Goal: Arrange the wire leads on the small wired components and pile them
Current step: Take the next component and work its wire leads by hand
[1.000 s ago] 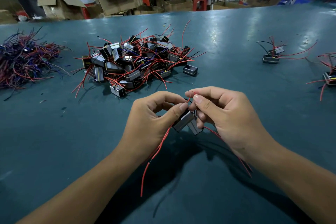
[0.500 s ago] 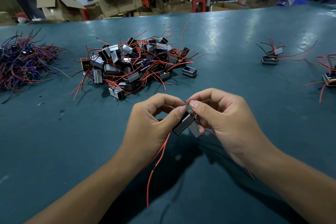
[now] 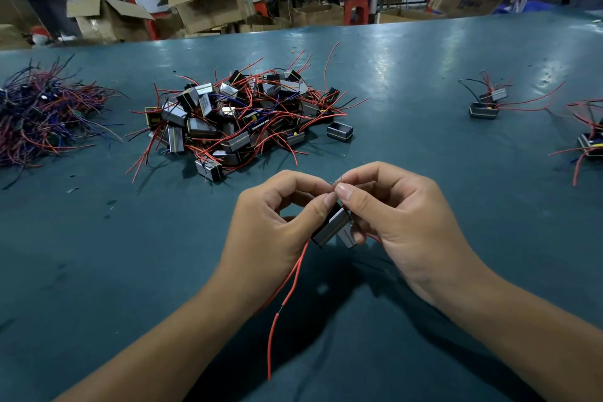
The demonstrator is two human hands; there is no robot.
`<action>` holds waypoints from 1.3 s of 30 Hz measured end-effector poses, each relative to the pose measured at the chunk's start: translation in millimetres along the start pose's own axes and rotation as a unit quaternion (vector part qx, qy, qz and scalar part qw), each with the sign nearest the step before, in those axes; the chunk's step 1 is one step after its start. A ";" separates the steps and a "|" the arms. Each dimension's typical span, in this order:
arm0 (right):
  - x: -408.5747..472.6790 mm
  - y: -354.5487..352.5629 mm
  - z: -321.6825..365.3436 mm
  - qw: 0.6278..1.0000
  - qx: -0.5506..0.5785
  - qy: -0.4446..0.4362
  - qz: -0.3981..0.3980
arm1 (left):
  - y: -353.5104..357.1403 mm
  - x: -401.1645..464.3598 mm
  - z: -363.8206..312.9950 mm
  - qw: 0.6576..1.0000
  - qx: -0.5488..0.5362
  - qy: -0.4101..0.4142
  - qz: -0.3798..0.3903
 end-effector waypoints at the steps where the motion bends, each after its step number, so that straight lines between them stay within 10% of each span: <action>1: -0.3 0.4 0.4 1.000 -0.002 -0.002 -0.003 | 0.1 -0.5 -0.6 1.000 0.003 0.002 -0.001; 8: -1.1 -0.7 8.0 0.997 -0.068 -0.029 -0.015 | -5.1 -0.8 -7.7 0.999 0.024 0.036 -0.005; 15: 2.0 2.6 17.3 0.990 -0.092 0.025 0.102 | -22.8 6.5 -33.1 0.938 0.220 0.267 -0.007; 39: -8.8 16.6 14.5 0.951 0.010 0.172 0.256 | -25.1 6.6 -37.5 0.941 0.173 0.253 0.144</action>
Point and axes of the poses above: each hand's wrist, its own x-axis towards the middle knuckle, its own y-axis out of the palm, z = x × y, the point moved 5 cm from there along x, towards the middle knuckle, and after that the axes turned 9 degrees about x, right-handed, at the moved point
